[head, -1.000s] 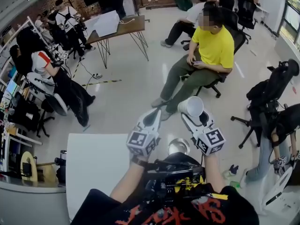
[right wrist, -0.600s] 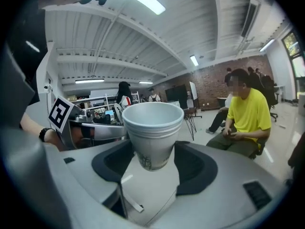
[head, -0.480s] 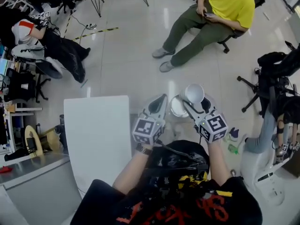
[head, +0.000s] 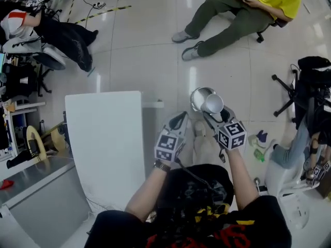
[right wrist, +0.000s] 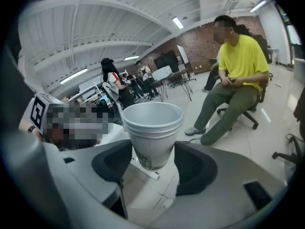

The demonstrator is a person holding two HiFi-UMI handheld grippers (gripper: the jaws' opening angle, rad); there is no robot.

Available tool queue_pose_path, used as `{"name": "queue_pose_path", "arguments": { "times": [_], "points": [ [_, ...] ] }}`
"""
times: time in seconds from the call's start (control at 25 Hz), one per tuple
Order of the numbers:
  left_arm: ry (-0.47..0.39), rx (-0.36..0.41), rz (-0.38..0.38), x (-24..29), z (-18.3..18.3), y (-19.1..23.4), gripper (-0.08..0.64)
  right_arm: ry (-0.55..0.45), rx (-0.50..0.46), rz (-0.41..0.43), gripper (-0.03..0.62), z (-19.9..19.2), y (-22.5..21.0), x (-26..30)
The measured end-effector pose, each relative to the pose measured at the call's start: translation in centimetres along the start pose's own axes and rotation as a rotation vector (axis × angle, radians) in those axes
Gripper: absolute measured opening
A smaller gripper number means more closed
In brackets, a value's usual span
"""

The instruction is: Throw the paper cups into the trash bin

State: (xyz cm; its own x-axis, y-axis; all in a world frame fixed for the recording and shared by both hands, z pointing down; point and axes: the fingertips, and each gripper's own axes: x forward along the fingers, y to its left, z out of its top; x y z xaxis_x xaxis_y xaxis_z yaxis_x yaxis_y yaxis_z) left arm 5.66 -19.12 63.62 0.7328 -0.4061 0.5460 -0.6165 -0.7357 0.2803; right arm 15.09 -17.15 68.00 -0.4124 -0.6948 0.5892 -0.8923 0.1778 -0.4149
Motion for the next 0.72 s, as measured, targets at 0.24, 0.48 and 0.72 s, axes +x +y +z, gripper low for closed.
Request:
{"name": "queue_pose_path", "arguments": {
  "times": [0.24, 0.48, 0.72],
  "points": [
    [0.082, -0.095, 0.021, 5.9, -10.9, 3.2, 0.003, 0.138, 0.064, -0.003, 0.287, -13.5, -6.3, 8.9],
    [0.055, -0.164, 0.019, 13.9, -20.6, 6.2, 0.003, 0.208, 0.052, -0.009, 0.287, -23.9, -13.8, 20.1],
    [0.06, -0.182, -0.003, 20.1, -27.6, 7.8, 0.003, 0.437, 0.045, -0.075, 0.287, -37.3, -19.4, 28.2]
  ]
}}
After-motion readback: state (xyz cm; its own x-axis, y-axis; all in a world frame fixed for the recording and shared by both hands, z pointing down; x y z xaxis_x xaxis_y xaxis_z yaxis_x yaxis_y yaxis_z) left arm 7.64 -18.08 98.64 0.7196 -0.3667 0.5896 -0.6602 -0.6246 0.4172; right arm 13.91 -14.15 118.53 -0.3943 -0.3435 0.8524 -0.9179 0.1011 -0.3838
